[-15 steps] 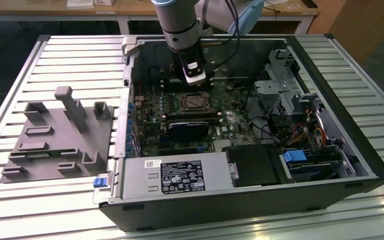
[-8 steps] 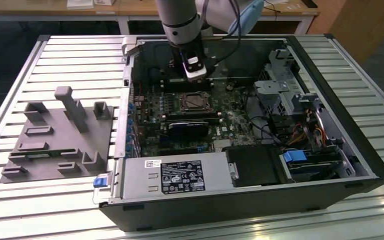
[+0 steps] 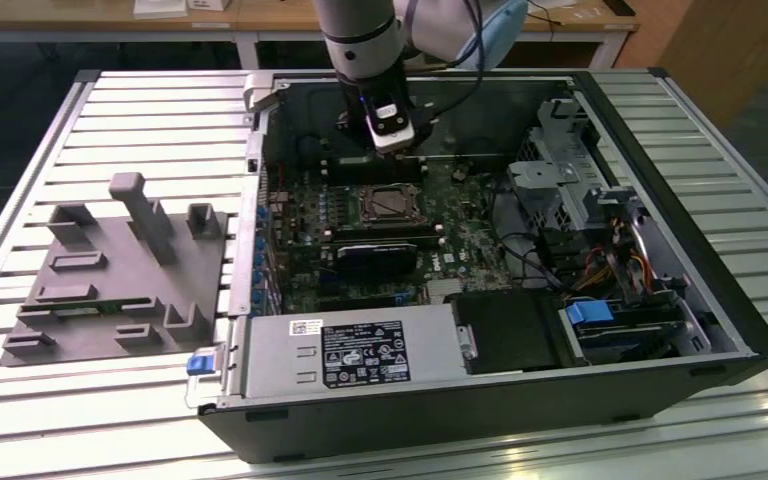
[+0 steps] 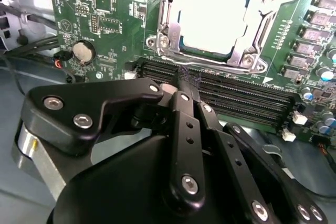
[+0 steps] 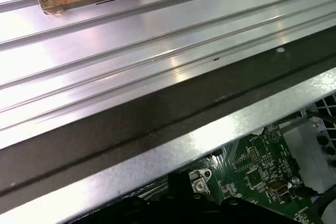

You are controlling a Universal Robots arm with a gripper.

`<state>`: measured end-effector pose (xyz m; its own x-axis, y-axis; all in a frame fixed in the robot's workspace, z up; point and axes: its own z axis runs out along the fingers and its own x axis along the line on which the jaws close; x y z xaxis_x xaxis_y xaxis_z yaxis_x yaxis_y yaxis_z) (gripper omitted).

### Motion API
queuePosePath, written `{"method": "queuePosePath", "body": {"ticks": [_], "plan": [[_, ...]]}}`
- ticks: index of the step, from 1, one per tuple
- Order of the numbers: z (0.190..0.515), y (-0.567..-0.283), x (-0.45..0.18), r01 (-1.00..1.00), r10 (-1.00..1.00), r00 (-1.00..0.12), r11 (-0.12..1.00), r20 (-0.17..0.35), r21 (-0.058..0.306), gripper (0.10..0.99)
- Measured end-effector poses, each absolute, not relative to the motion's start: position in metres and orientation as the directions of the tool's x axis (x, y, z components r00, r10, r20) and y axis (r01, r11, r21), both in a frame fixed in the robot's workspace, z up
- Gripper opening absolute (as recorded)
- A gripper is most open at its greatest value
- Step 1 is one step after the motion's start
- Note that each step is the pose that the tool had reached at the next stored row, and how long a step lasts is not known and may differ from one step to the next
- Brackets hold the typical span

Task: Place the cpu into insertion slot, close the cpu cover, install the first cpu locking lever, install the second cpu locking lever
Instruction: 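Install the first cpu locking lever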

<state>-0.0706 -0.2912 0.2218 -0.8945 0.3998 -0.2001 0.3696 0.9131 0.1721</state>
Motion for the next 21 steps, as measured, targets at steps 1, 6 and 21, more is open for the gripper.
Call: {"method": "queuePosePath", "body": {"ticks": [1, 6, 21], "plan": [[0.2218, -0.2912, -0.0706, 0.370, 0.400, -0.895, 0.913, -0.200, 0.172, 0.102], [0.2219, -0.2912, -0.0705, 0.370, 0.400, -0.895, 0.913, -0.196, 0.170, 0.102], [0.2208, -0.2962, -0.0668, 0.384, 0.394, -0.911, 0.918, -0.121, 0.095, 0.102]]}}
